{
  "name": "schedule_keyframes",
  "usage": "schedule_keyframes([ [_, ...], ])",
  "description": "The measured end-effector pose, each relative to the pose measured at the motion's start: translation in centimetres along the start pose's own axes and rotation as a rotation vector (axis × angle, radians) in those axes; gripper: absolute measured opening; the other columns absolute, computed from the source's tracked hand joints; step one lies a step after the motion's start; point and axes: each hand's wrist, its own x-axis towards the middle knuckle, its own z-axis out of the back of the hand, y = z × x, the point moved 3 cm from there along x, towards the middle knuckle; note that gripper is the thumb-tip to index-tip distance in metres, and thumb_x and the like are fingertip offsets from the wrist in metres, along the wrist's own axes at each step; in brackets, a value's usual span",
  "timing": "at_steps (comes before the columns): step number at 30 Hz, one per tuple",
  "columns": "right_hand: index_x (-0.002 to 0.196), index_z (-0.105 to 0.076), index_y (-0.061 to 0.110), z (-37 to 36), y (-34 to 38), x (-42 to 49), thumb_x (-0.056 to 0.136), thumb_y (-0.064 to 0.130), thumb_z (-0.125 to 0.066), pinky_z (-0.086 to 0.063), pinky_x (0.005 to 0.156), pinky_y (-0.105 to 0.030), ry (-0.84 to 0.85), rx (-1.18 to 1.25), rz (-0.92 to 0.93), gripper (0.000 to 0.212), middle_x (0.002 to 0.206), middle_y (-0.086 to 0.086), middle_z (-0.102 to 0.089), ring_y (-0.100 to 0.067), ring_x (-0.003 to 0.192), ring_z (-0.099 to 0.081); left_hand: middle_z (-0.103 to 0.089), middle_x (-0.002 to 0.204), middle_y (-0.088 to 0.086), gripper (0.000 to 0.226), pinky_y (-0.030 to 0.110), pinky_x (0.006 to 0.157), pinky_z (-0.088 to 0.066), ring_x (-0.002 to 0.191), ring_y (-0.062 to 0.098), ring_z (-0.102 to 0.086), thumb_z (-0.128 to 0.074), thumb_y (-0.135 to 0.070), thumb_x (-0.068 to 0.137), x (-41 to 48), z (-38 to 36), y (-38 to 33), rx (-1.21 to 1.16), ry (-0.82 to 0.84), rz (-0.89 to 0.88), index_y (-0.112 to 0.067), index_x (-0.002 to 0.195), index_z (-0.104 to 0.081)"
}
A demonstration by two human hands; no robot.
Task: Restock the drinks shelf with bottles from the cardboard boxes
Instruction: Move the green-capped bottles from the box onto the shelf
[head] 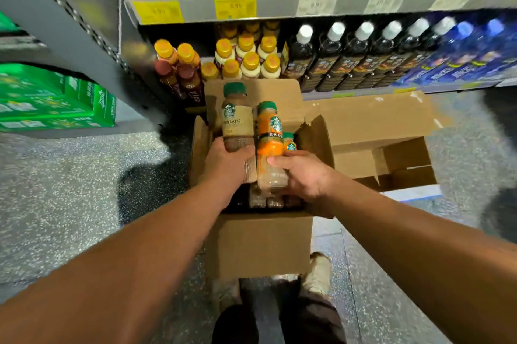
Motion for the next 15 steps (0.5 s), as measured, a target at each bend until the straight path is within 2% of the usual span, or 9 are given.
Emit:
schedule_keyframes([
  [1,0.102,-0.061,0.006,0.3,1.0,-1.3,0.088,0.005,-0.063,-0.053,0.086,-0.052,0.005,0.016,0.007,0.014,0.096,-0.014,-0.068,-0.027,0.084,-0.067,-0.064,0.099,0.000,0.029,0.026,0.064,-0.049,0.081,0.014,-0.062,-0.066,-0.020,0.088,-0.9,-0.1,-1.3,0.000,0.003,-0.017,-0.016,0.114,-0.055],
  [4,0.121,-0.055,0.008,1.0,4.3,-4.8,0.088,0.005,-0.062,-0.059,0.061,-0.037,0.016,0.032,0.074,0.034,0.095,-0.009,-0.068,-0.019,0.073,-0.069,-0.063,0.098,0.001,0.029,0.035,0.081,-0.052,0.091,0.021,-0.061,-0.066,-0.020,0.086,-3.1,-0.5,-5.3,-0.011,0.012,-0.075,-0.016,0.113,-0.057],
  [6,0.126,-0.053,0.008,1.1,6.6,-6.9,0.088,0.003,-0.060,-0.057,0.052,-0.029,0.029,0.034,0.145,0.039,0.096,-0.008,-0.067,-0.017,0.072,-0.067,-0.060,0.091,-0.004,0.027,0.032,0.078,-0.049,0.088,0.019,-0.058,-0.066,-0.019,0.087,-4.5,-0.8,-8.1,-0.010,0.032,-0.142,-0.015,0.112,-0.057],
  [8,0.125,-0.053,0.010,1.3,8.8,-8.9,0.087,0.000,-0.060,-0.058,0.055,-0.031,0.030,0.045,0.214,0.040,0.100,-0.008,-0.066,-0.018,0.078,-0.065,-0.062,0.096,0.000,0.027,0.030,0.077,-0.049,0.089,0.019,-0.059,-0.066,-0.017,0.086,-5.8,-1.0,-10.8,-0.007,0.042,-0.217,-0.014,0.112,-0.058],
  [10,0.117,-0.053,0.014,1.3,10.7,-11.0,0.086,-0.001,-0.061,-0.057,0.063,-0.033,0.006,0.046,0.285,0.035,0.096,-0.005,-0.067,-0.017,0.079,-0.064,-0.064,0.104,0.003,0.026,0.036,0.085,-0.050,0.095,0.023,-0.060,-0.067,-0.017,0.085,-7.0,-1.3,-13.3,-0.009,0.051,-0.272,-0.016,0.110,-0.058],
  [12,0.114,-0.052,0.014,1.6,12.2,-13.1,0.083,-0.002,-0.064,-0.056,0.074,-0.041,-0.032,0.059,0.341,0.037,0.094,-0.004,-0.067,-0.019,0.081,-0.065,-0.064,0.105,0.003,0.024,0.038,0.088,-0.050,0.098,0.024,-0.061,-0.068,-0.017,0.085,-8.3,-1.5,-15.4,-0.003,0.059,-0.308,-0.018,0.107,-0.058],
  [15,0.114,-0.057,0.007,2.0,14.3,-16.2,0.076,-0.008,-0.069,-0.054,0.085,-0.049,-0.060,0.066,0.429,0.042,0.102,-0.013,-0.069,-0.028,0.090,-0.067,-0.065,0.106,-0.001,0.033,0.034,0.082,-0.051,0.096,0.021,-0.061,-0.071,-0.020,0.082,-10.3,-1.7,-18.3,-0.027,0.071,-0.356,-0.017,0.113,-0.058],
])
